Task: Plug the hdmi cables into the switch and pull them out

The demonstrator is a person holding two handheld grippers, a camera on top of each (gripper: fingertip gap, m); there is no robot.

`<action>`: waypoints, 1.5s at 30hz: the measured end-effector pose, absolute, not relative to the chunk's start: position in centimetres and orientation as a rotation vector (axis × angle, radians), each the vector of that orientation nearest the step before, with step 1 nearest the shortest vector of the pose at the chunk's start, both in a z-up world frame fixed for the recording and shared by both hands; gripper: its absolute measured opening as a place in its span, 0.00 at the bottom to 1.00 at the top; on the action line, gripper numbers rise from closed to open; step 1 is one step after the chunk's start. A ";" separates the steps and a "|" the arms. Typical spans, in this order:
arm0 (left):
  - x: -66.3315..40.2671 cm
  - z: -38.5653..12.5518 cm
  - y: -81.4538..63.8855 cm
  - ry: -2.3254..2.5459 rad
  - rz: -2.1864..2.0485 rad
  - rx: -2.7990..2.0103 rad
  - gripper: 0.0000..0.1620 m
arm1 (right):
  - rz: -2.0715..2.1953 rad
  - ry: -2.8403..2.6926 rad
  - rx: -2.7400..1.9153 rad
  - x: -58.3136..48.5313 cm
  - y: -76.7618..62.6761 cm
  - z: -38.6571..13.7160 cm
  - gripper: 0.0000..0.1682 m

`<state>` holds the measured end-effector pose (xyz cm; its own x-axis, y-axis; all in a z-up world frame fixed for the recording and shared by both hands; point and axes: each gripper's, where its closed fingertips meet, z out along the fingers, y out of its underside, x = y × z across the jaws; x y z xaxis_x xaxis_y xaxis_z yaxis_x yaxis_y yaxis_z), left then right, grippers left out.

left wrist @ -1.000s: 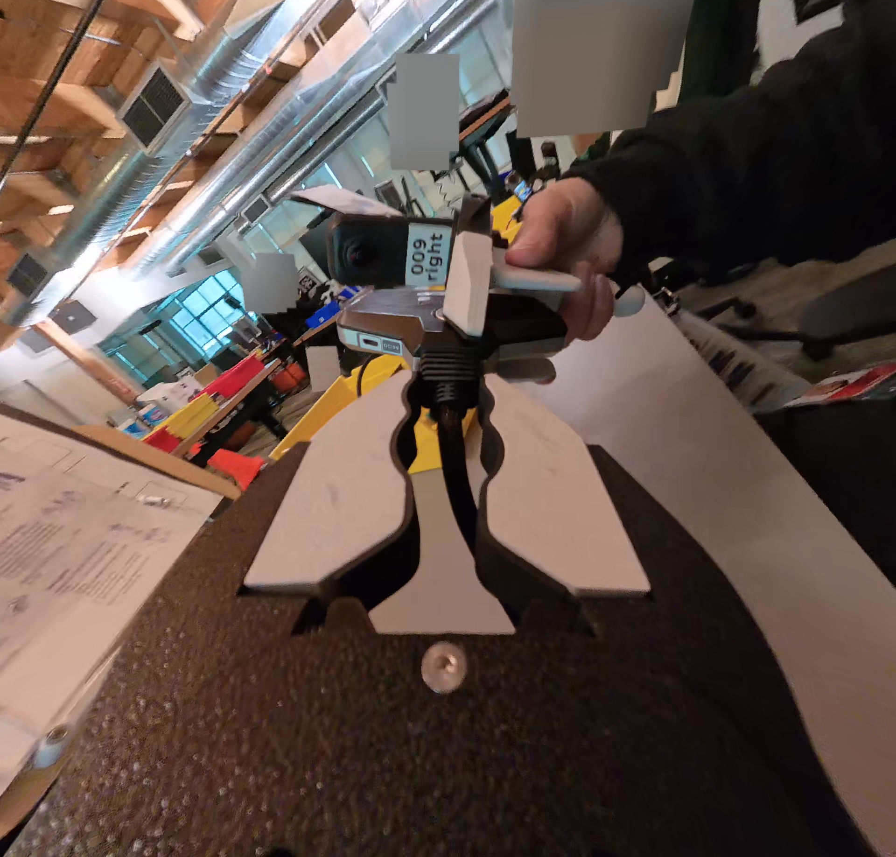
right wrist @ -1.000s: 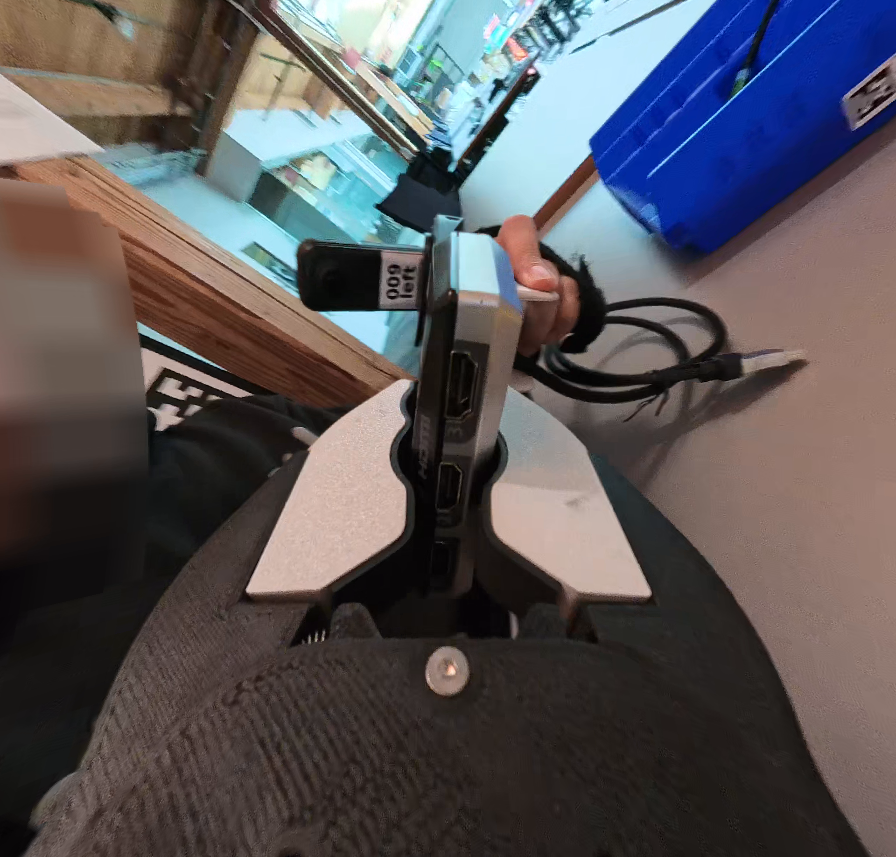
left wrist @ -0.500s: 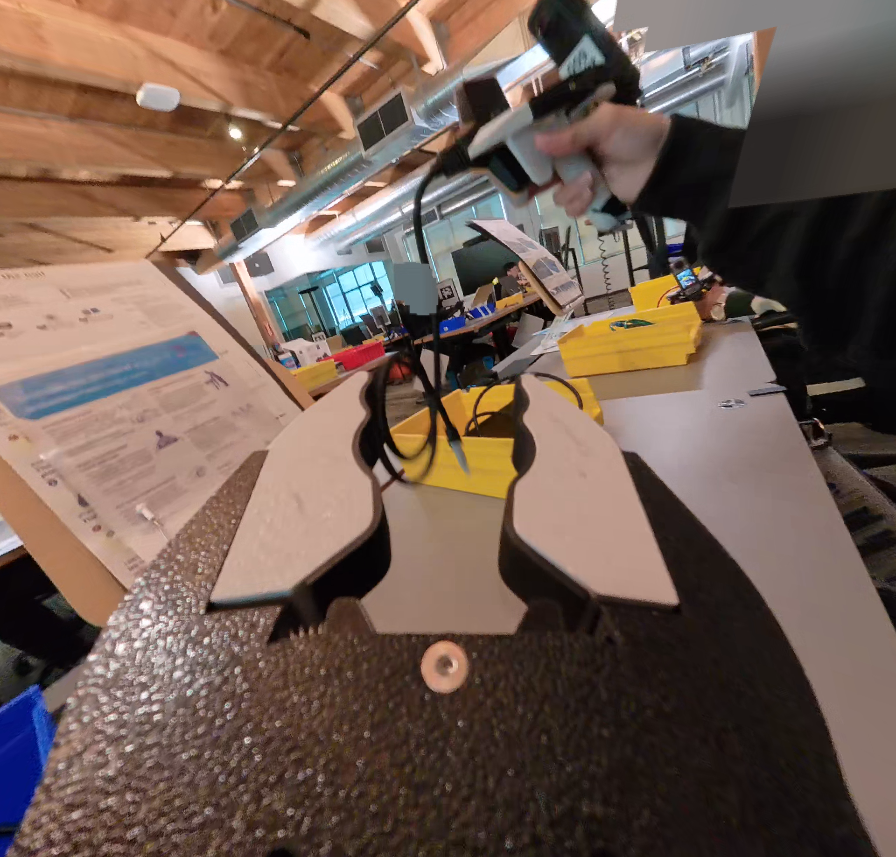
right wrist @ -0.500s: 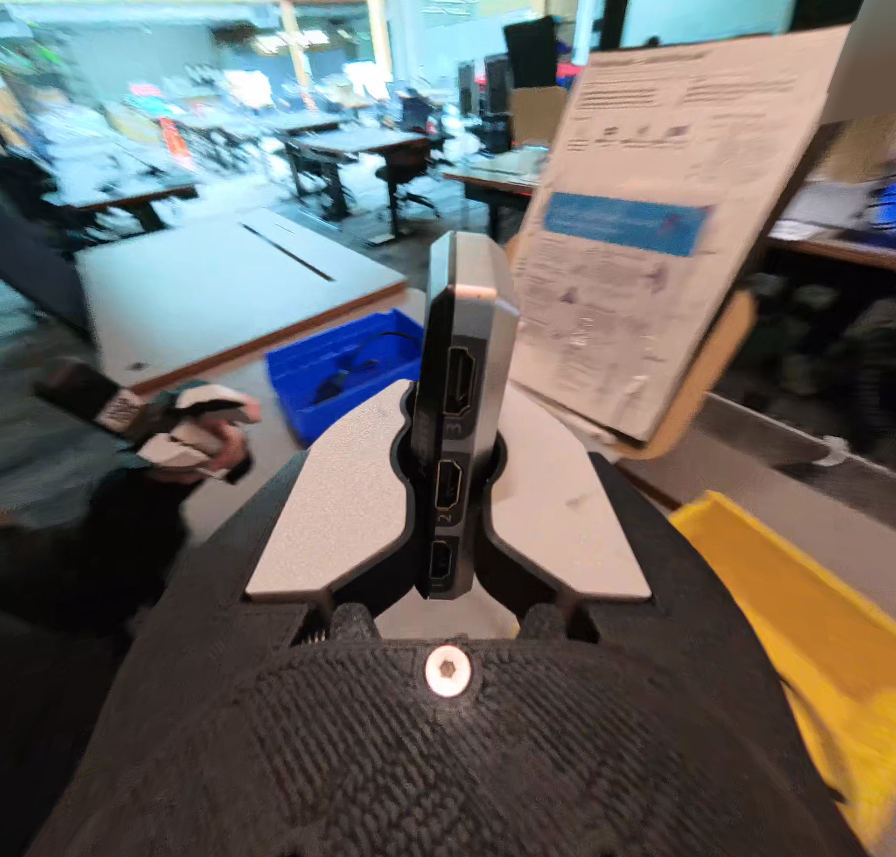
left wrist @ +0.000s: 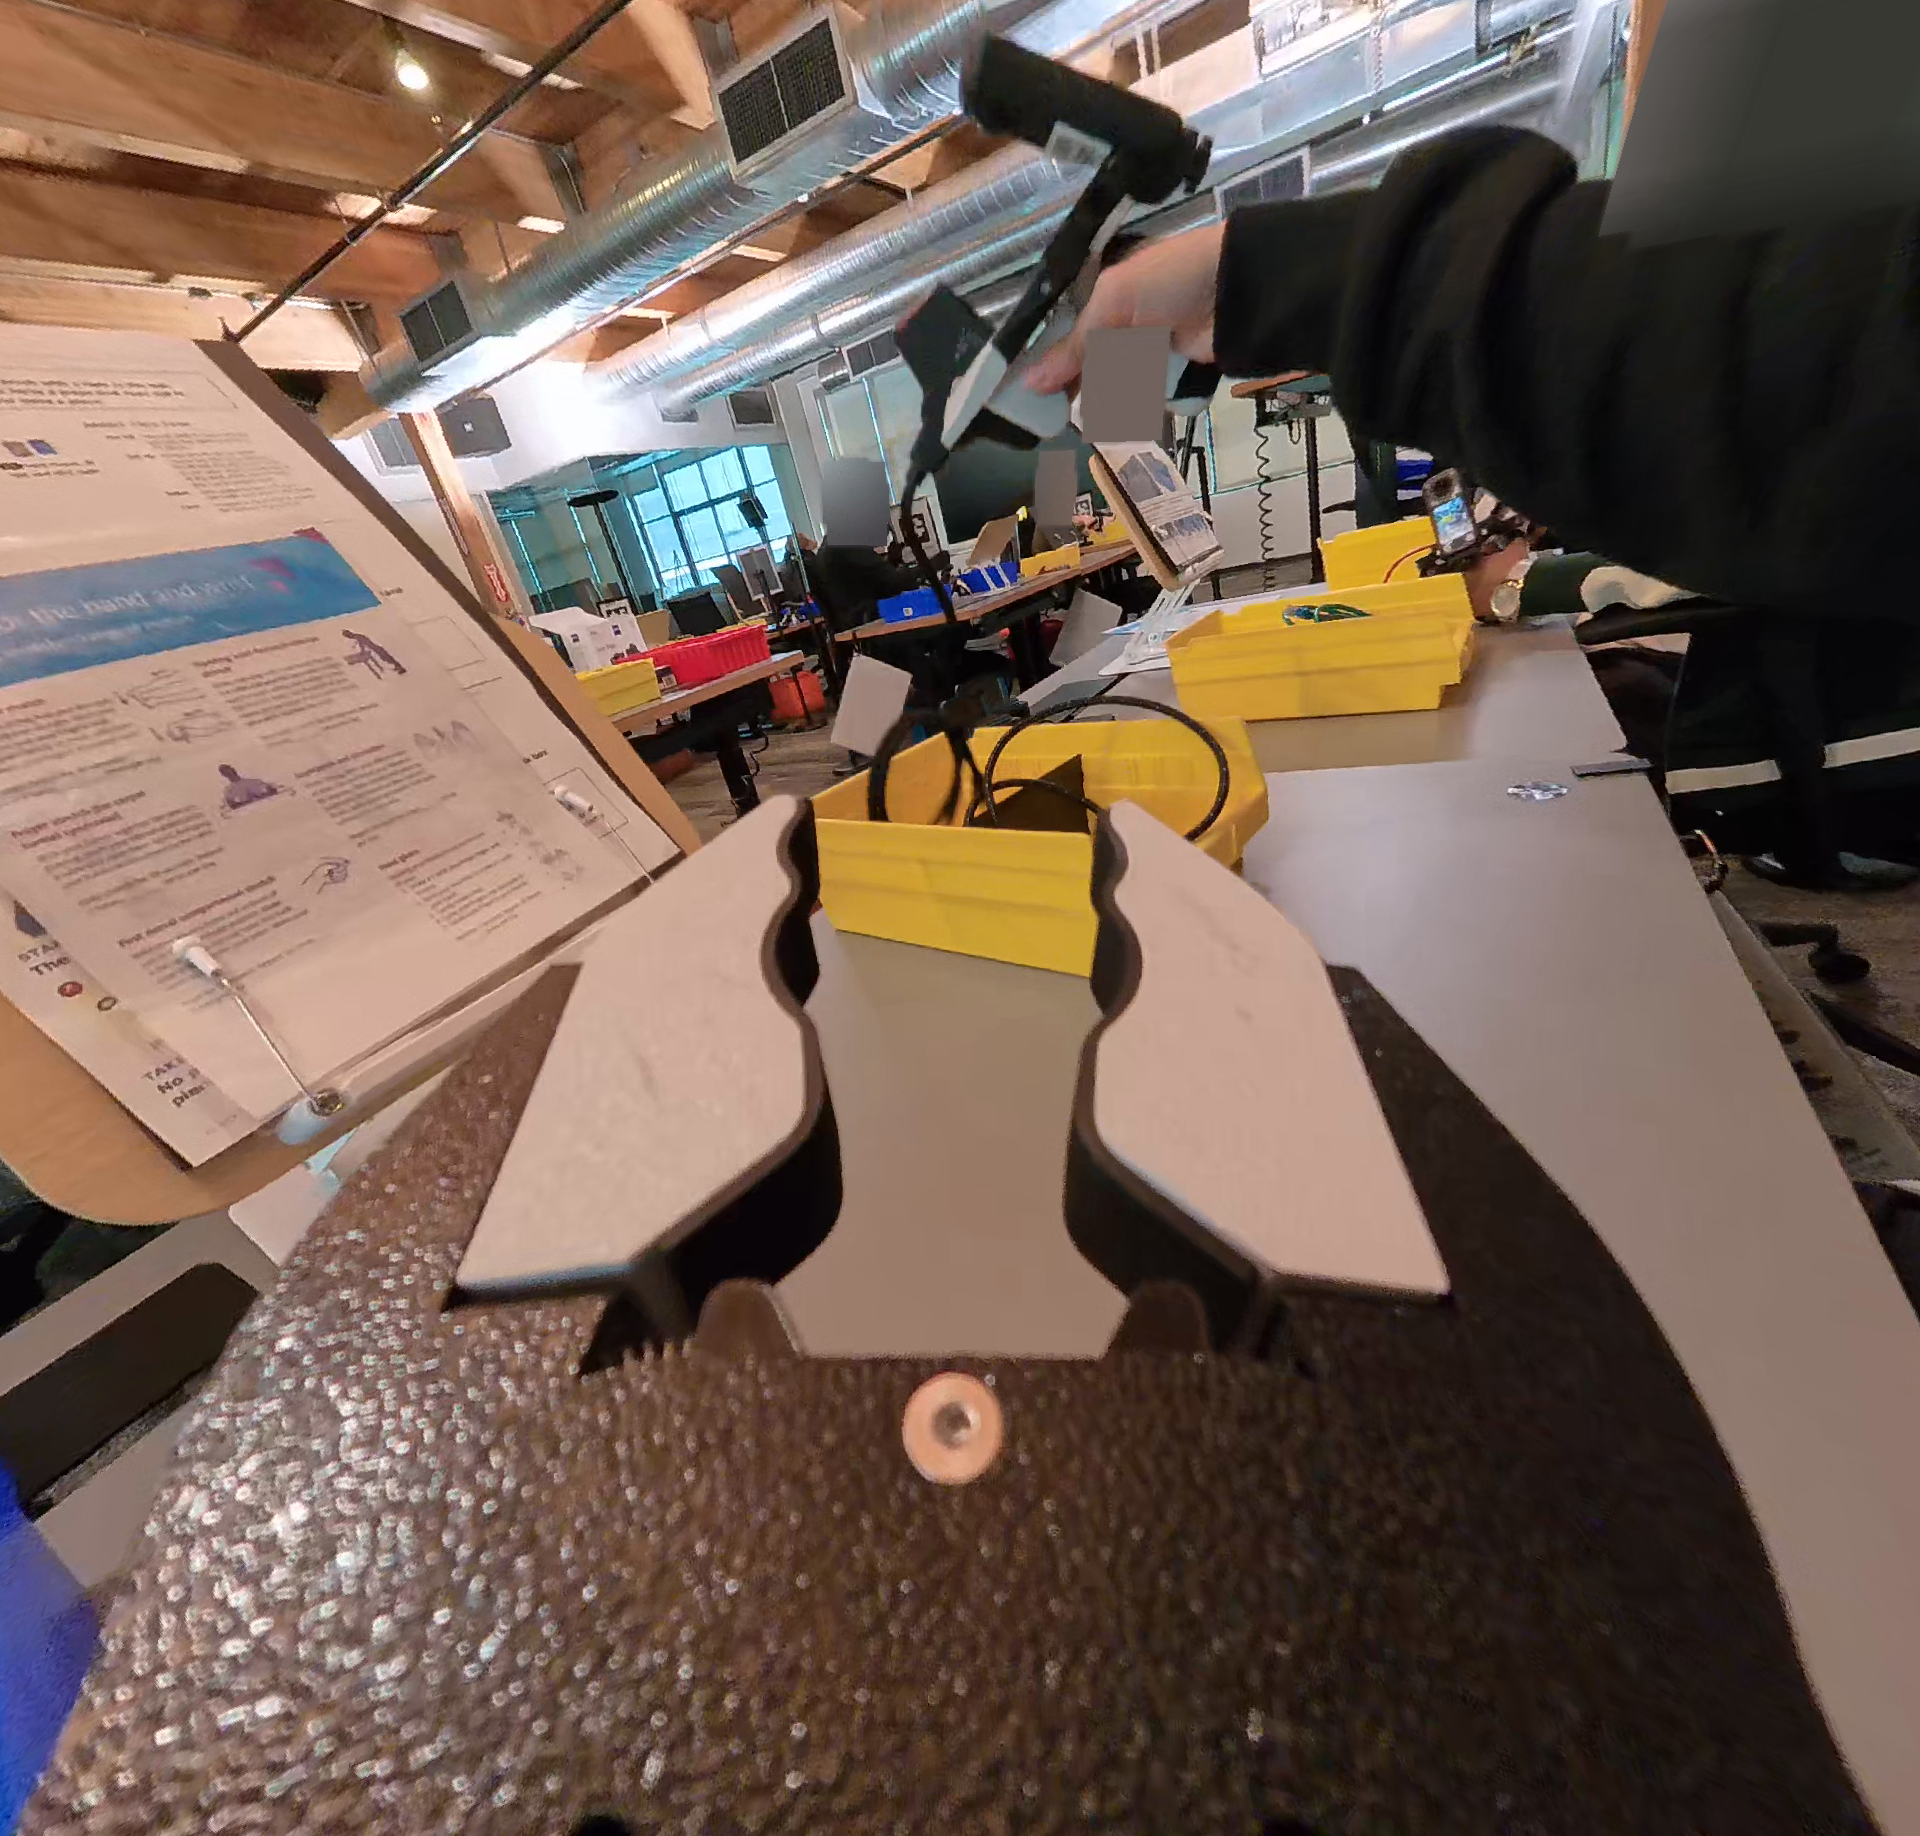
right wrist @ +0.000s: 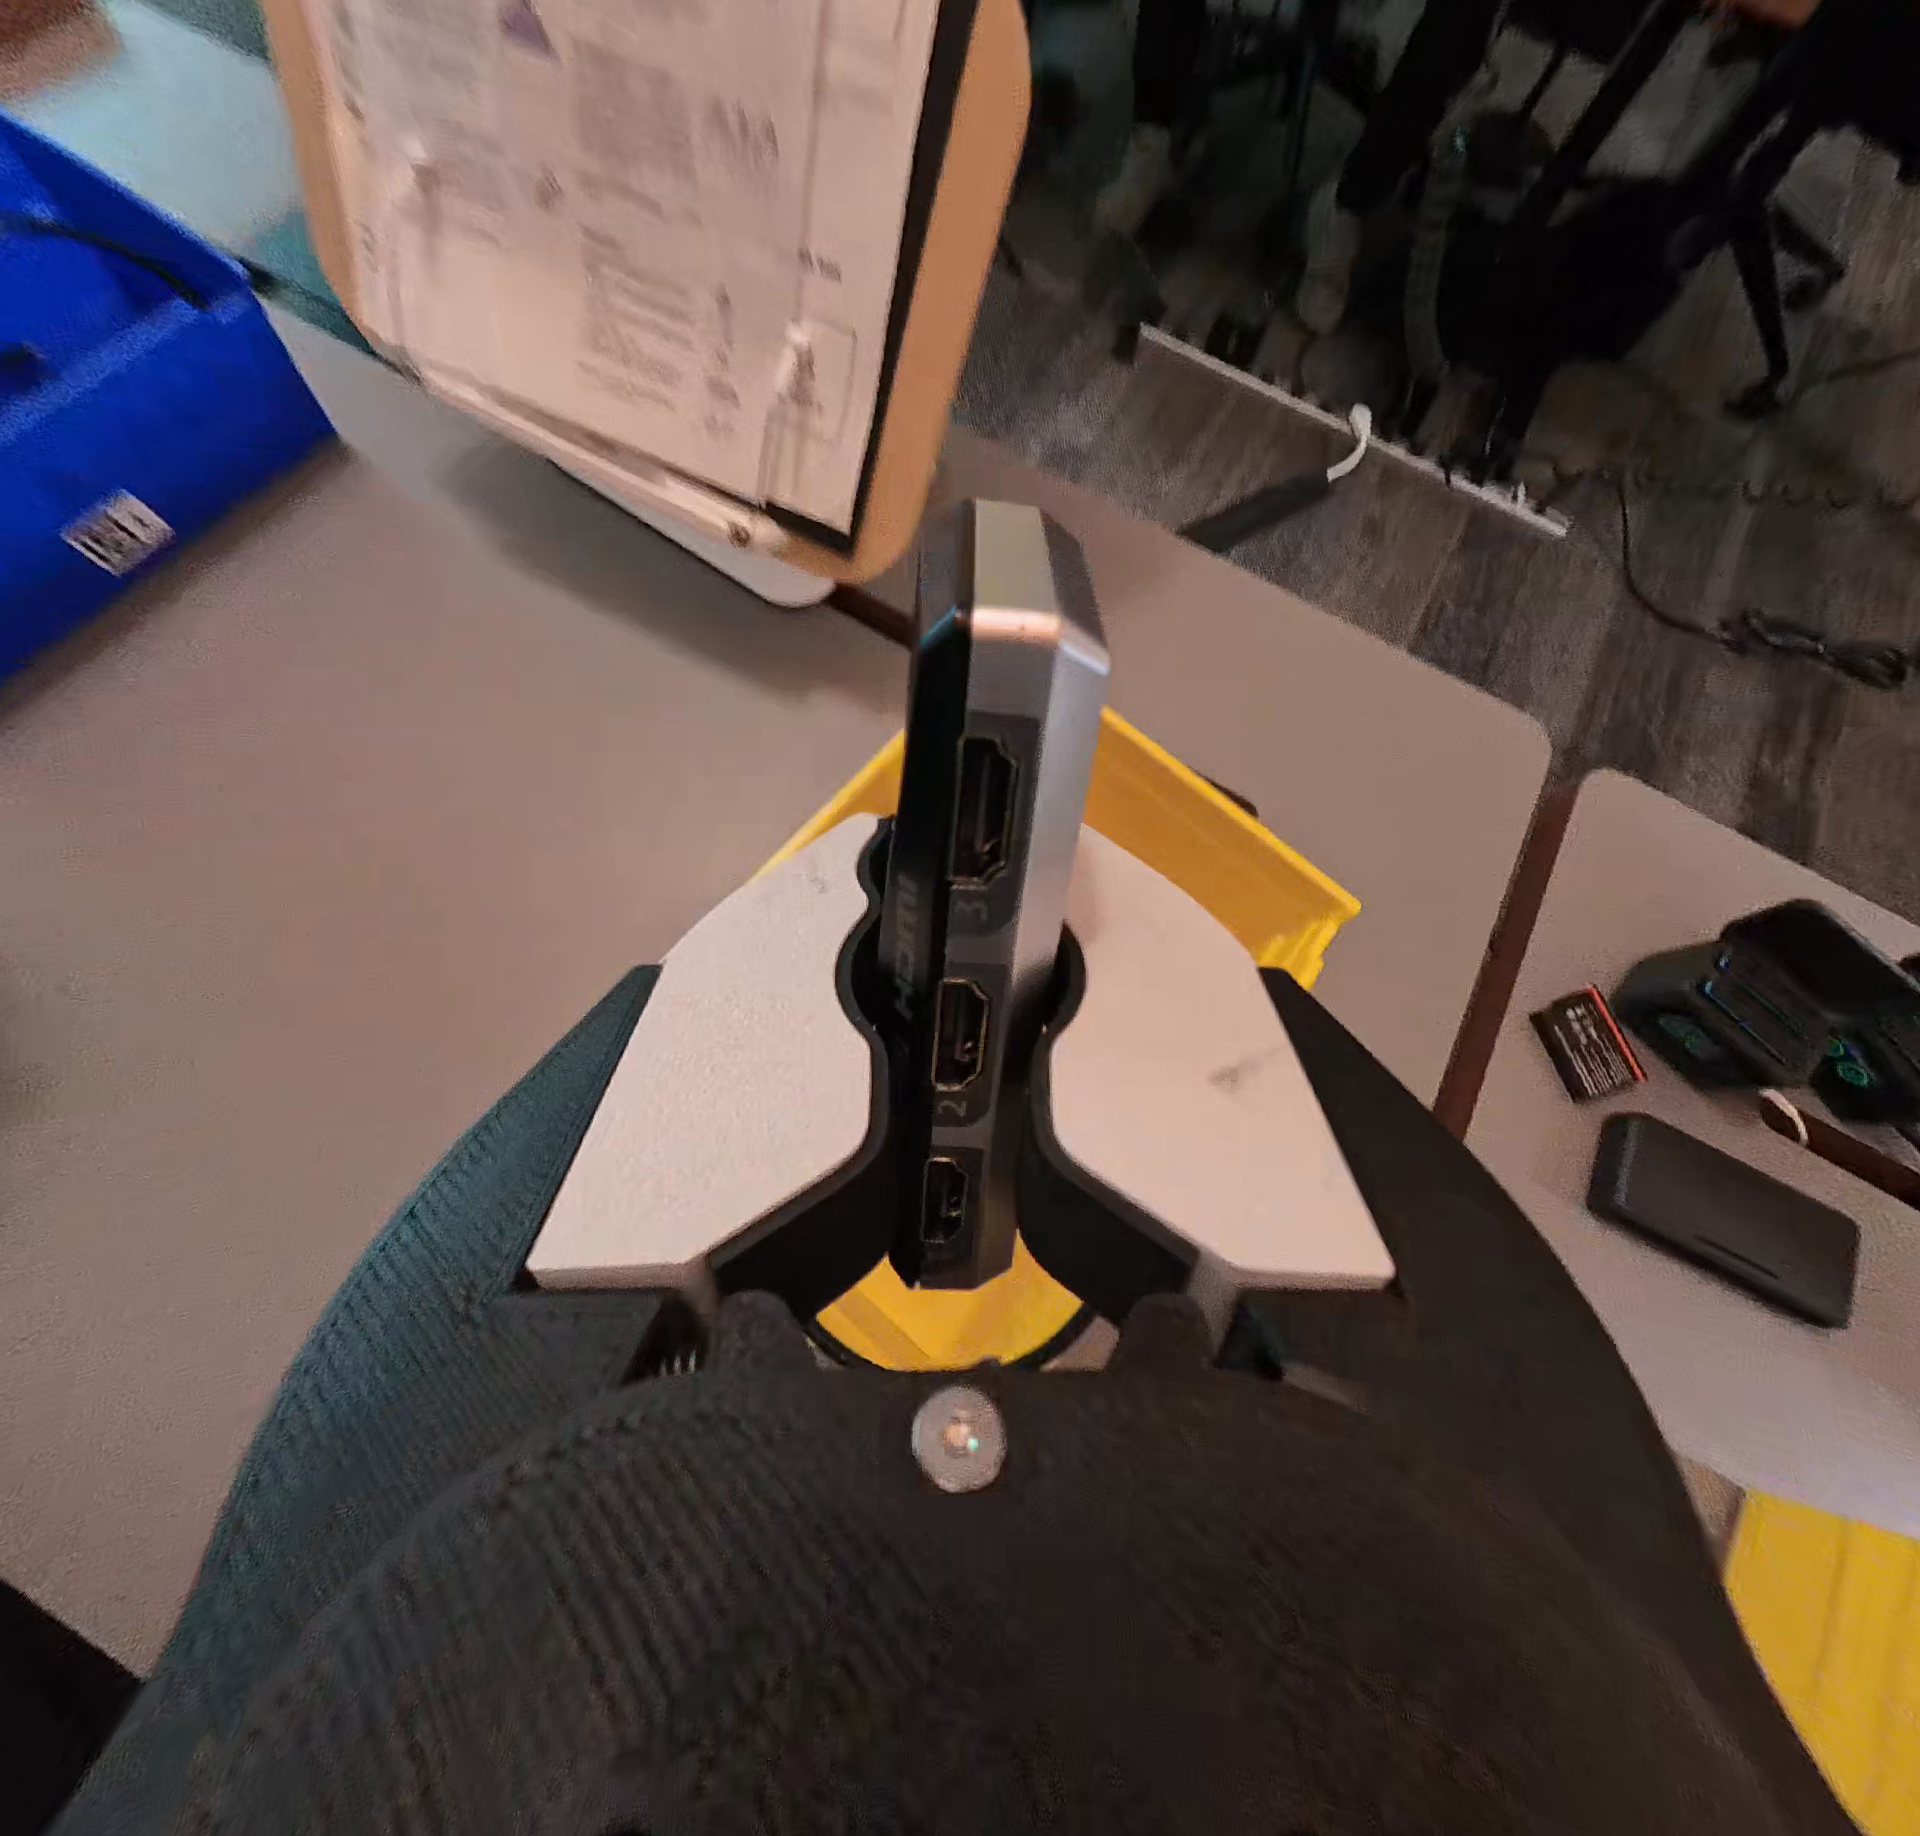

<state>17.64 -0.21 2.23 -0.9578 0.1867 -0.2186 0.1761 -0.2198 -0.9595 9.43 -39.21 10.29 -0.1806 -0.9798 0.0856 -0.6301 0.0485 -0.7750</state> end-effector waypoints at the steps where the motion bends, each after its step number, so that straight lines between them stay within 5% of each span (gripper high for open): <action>1: 17.8 2.1 -0.3 -1.956 2.399 -0.443 0.30 | -0.962 1.890 -1.662 9.6 -39.5 8.8 0.14; 11: 18.9 -0.7 -1.5 -2.024 2.285 -0.385 0.30 | -1.172 2.070 -2.612 12.1 -45.7 0.1 0.14; 22: 20.3 -3.0 -2.0 -2.027 2.188 -0.304 0.30 | -1.154 1.448 -3.562 16.8 -48.7 -8.4 0.16; 26: 20.6 -3.4 -2.1 -2.003 2.169 -0.277 0.30 | -0.983 1.609 -3.486 17.3 -48.4 -10.4 0.45; 30: 20.8 -3.5 -2.1 -1.986 2.150 -0.261 0.31 | -0.784 1.766 -3.161 16.8 -46.1 -10.8 0.60; 37: 20.9 -3.5 -2.2 -1.996 2.137 -0.258 0.31 | -1.179 1.898 -2.470 16.9 -39.8 -3.8 0.59; 45: 26.8 -1.7 0.3 -2.304 2.275 0.051 0.30 | -0.969 1.137 -1.510 17.4 -13.7 -1.1 0.52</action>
<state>26.79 0.27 -1.73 -0.9949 -0.0897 -0.0464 0.0453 0.0147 -0.9989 17.44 -13.70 -1.12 0.2450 -0.9687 0.0395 -0.1922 -0.0884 -0.9774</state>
